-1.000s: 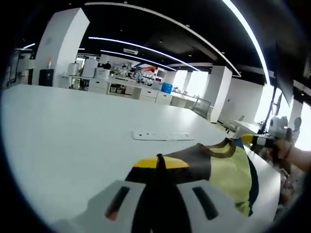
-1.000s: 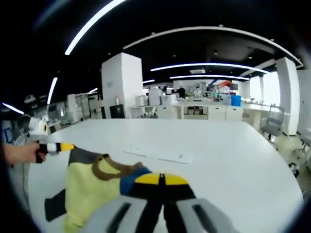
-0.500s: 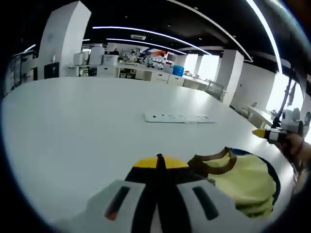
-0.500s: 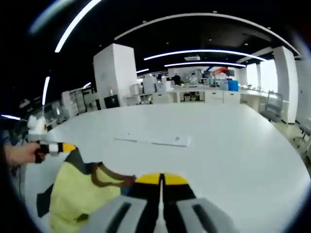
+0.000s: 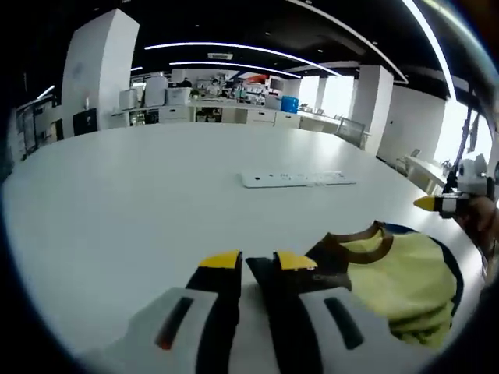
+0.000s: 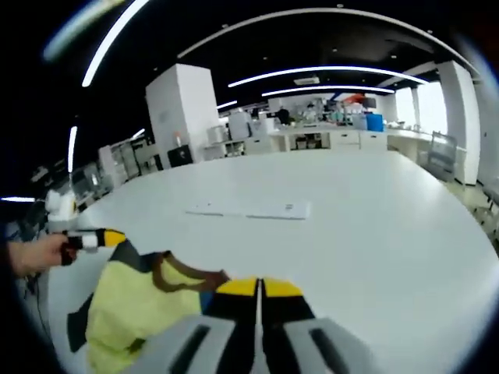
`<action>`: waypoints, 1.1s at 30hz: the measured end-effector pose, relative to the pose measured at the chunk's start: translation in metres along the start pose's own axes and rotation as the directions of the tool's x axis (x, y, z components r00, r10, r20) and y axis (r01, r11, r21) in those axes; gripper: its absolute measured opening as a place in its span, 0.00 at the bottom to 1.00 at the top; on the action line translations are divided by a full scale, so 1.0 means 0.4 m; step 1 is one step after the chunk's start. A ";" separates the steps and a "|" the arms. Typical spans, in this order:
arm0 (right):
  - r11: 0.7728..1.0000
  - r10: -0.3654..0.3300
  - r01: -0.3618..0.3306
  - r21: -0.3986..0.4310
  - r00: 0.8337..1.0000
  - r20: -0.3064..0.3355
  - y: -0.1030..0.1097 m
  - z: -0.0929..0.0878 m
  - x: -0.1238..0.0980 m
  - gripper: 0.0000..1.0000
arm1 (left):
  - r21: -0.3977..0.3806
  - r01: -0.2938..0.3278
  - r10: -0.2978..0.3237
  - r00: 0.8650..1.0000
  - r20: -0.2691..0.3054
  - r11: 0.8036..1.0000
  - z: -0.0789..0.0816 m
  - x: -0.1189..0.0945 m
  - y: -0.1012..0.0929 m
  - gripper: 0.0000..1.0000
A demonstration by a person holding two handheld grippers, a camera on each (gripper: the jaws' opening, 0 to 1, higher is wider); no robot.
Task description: Fold the garment on the visible template until the final outline fits inside the template.
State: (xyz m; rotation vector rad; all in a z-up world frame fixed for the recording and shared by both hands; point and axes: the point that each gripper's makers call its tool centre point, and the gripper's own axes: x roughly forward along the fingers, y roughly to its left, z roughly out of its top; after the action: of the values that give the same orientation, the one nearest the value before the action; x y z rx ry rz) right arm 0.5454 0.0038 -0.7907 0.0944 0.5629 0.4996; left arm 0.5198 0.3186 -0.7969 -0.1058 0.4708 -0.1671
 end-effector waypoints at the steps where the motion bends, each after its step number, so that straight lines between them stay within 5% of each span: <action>1: 1.000 -0.005 0.005 -0.013 1.000 0.010 0.000 0.006 -0.003 0.03 | -0.002 0.003 -0.003 1.000 0.006 1.000 0.002 -0.006 -0.001 0.20; 5: 1.000 0.007 -0.007 -0.029 1.000 -0.010 0.020 -0.001 -0.022 0.23 | -0.007 0.021 -0.021 1.000 0.022 1.000 0.007 -0.031 0.004 0.29; 13: 0.997 0.016 -0.021 -0.069 0.997 -0.077 0.054 -0.038 -0.081 0.42 | 0.030 0.034 -0.035 0.999 0.018 0.999 -0.016 -0.116 -0.001 0.48; 33: 1.000 0.004 -0.003 0.007 0.989 -0.147 0.100 -0.142 -0.222 0.51 | 0.072 0.128 -0.126 0.992 -0.026 0.989 -0.092 -0.277 -0.054 0.55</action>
State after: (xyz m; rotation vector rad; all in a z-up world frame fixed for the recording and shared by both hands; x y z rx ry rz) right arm 0.4329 -0.0063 -0.7865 0.0657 0.7088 0.5103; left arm 0.4028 0.3157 -0.7775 -0.0615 0.4787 -0.3109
